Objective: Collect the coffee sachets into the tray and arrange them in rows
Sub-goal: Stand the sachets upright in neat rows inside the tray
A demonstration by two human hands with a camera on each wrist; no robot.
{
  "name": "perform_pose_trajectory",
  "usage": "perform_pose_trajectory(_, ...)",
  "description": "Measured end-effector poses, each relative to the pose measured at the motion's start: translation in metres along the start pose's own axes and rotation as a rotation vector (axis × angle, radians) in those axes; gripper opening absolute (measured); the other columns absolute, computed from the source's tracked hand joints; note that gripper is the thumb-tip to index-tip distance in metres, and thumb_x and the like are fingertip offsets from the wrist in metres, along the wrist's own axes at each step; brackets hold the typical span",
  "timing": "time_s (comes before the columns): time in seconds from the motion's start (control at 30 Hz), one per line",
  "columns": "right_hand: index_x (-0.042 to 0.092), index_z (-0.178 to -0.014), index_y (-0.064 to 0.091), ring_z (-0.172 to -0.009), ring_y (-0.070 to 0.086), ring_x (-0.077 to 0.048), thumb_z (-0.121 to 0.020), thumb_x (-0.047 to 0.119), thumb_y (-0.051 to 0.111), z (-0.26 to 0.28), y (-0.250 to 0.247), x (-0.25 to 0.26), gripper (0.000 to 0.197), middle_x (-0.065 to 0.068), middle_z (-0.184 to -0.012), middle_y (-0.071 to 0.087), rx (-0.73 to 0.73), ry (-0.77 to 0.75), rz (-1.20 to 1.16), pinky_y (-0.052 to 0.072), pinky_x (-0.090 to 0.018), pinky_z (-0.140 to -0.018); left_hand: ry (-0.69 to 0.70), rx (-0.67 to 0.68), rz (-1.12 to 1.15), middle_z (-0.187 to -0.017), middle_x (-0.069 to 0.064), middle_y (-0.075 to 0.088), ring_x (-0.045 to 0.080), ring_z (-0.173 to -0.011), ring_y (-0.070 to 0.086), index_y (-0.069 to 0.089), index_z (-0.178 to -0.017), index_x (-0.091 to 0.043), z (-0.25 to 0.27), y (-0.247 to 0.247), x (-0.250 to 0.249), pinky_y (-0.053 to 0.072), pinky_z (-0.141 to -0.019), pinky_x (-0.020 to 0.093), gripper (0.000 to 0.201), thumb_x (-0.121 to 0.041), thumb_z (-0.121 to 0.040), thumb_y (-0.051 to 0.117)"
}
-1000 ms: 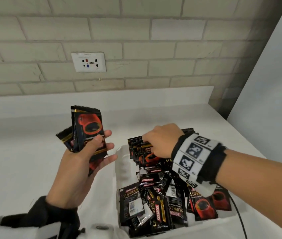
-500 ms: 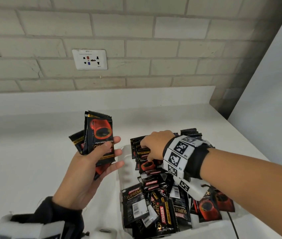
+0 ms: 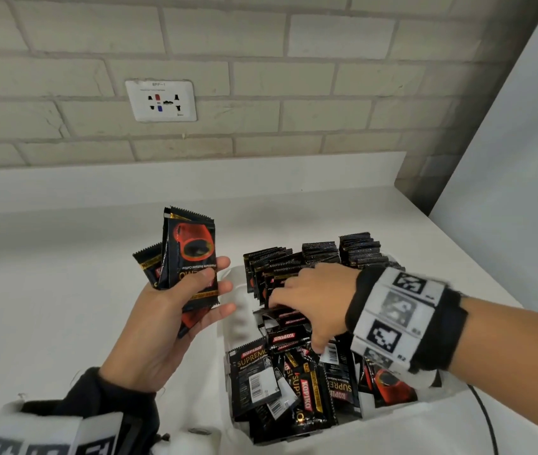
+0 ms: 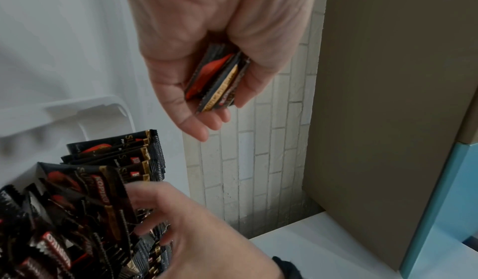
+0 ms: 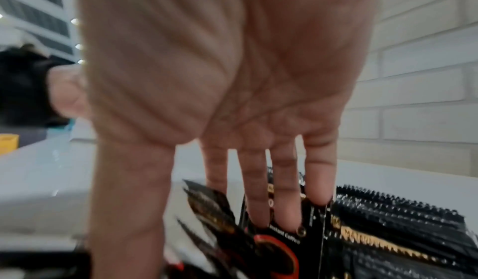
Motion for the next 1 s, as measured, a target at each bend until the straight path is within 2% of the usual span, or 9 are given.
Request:
perform_pose_trajectory(0.07, 0.021, -0.138, 0.03, -0.117, 0.045, -0.024, -0.071, 0.042, 0.075, -0.007, 0.006, 0.007, 0.083, -0.003, -0.131, 0.046, -0.035, -0.017, 0.074, 0.04, -0.038, -0.091, 0.003, 0.011, -0.007, -0.084, 0.001, 0.074, 0.011, -0.061, 0.067, 0.068, -0.088, -0.011, 0.002, 0.001, 0.0, 0.059, -0.058, 0.031, 0.016, -0.005, -0.082, 0.054)
perform_pose_trajectory(0.13, 0.02, -0.135, 0.031, -0.114, 0.048, -0.025, -0.072, 0.038, 0.075, -0.013, 0.011, 0.012, 0.079, -0.005, -0.127, 0.048, -0.069, -0.032, 0.108, 0.041, -0.037, -0.084, 0.012, 0.012, -0.009, -0.085, 0.001, 0.074, 0.011, -0.062, 0.067, 0.067, -0.091, -0.01, 0.003, 0.0, -0.001, 0.059, -0.058, 0.031, 0.017, -0.007, -0.079, 0.055)
perform_pose_trajectory(0.27, 0.018, -0.135, 0.034, -0.106, 0.054, -0.026, -0.084, 0.021, 0.062, -0.018, 0.01, 0.012, 0.058, -0.007, -0.121, 0.052, -0.11, -0.033, 0.022, 0.04, -0.032, -0.07, 0.026, -0.005, 0.006, -0.084, 0.0, 0.074, 0.011, -0.061, 0.067, 0.065, -0.095, -0.01, 0.005, -0.004, -0.004, 0.059, -0.057, 0.031, 0.018, -0.003, -0.085, 0.052)
perform_pose_trajectory(0.4, 0.018, -0.128, 0.047, -0.102, 0.056, -0.022, -0.092, 0.012, 0.047, -0.018, -0.004, -0.001, 0.036, -0.005, -0.117, 0.058, -0.143, -0.008, -0.181, 0.04, -0.028, -0.074, 0.028, -0.014, 0.018, -0.084, 0.001, 0.074, 0.011, -0.061, 0.067, 0.065, -0.094, -0.01, 0.006, -0.007, -0.004, 0.058, -0.057, 0.031, 0.017, -0.003, -0.086, 0.052)
perform_pose_trajectory(0.53, 0.017, -0.131, 0.046, -0.107, 0.053, -0.021, -0.094, 0.005, 0.039, -0.023, -0.016, -0.017, 0.04, -0.005, -0.124, 0.056, -0.141, 0.044, -0.284, 0.036, -0.023, -0.077, 0.014, -0.01, 0.023, -0.085, 0.001, 0.074, 0.011, -0.061, 0.067, 0.065, -0.096, -0.009, 0.006, -0.007, -0.002, 0.059, -0.056, 0.031, 0.018, -0.003, -0.086, 0.052)
perform_pose_trajectory(0.63, 0.016, -0.136, 0.042, -0.117, 0.049, -0.021, -0.095, 0.006, 0.038, -0.029, -0.019, -0.023, 0.042, -0.004, -0.135, 0.049, -0.128, 0.075, -0.326, 0.031, -0.019, -0.079, -0.003, -0.005, 0.023, -0.086, 0.002, 0.074, 0.011, -0.061, 0.067, 0.065, -0.097, -0.008, 0.004, -0.006, -0.002, 0.059, -0.056, 0.031, 0.018, -0.003, -0.086, 0.052)
perform_pose_trajectory(0.7, 0.015, -0.137, 0.041, -0.119, 0.048, -0.021, -0.096, 0.007, 0.039, -0.033, -0.021, -0.024, 0.042, -0.004, -0.135, 0.049, -0.125, 0.087, -0.347, 0.032, -0.019, -0.08, -0.024, -0.004, 0.032, -0.087, 0.002, 0.074, 0.012, -0.061, 0.067, 0.065, -0.098, -0.008, 0.002, -0.007, 0.0, 0.059, -0.057, 0.032, 0.018, -0.004, -0.085, 0.053)
perform_pose_trajectory(0.9, 0.013, -0.131, 0.046, -0.11, 0.053, -0.023, -0.094, 0.011, 0.046, -0.037, -0.025, -0.025, 0.037, -0.007, -0.125, 0.055, -0.16, 0.111, -0.39, 0.035, -0.023, -0.078, -0.117, -0.02, 0.077, -0.088, 0.004, 0.074, 0.013, -0.062, 0.068, 0.065, -0.099, -0.007, -0.005, -0.011, 0.009, 0.058, -0.059, 0.035, 0.017, -0.005, -0.085, 0.053)
perform_pose_trajectory(1.0, 0.016, -0.128, 0.045, -0.103, 0.053, -0.021, -0.091, 0.017, 0.053, -0.034, -0.027, -0.03, 0.039, -0.006, -0.119, 0.054, -0.176, 0.126, -0.343, 0.037, -0.026, -0.074, -0.176, -0.025, 0.128, -0.088, 0.006, 0.074, 0.016, -0.064, 0.07, 0.064, -0.097, -0.007, -0.006, -0.012, 0.014, 0.058, -0.056, 0.036, 0.017, -0.015, -0.089, 0.051)
Point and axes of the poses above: each hand's wrist, its own z-axis away from the middle knuckle, its own y-axis out of the palm, x = y × z, the point moved 4 cm from there along -z, towards the middle knuckle
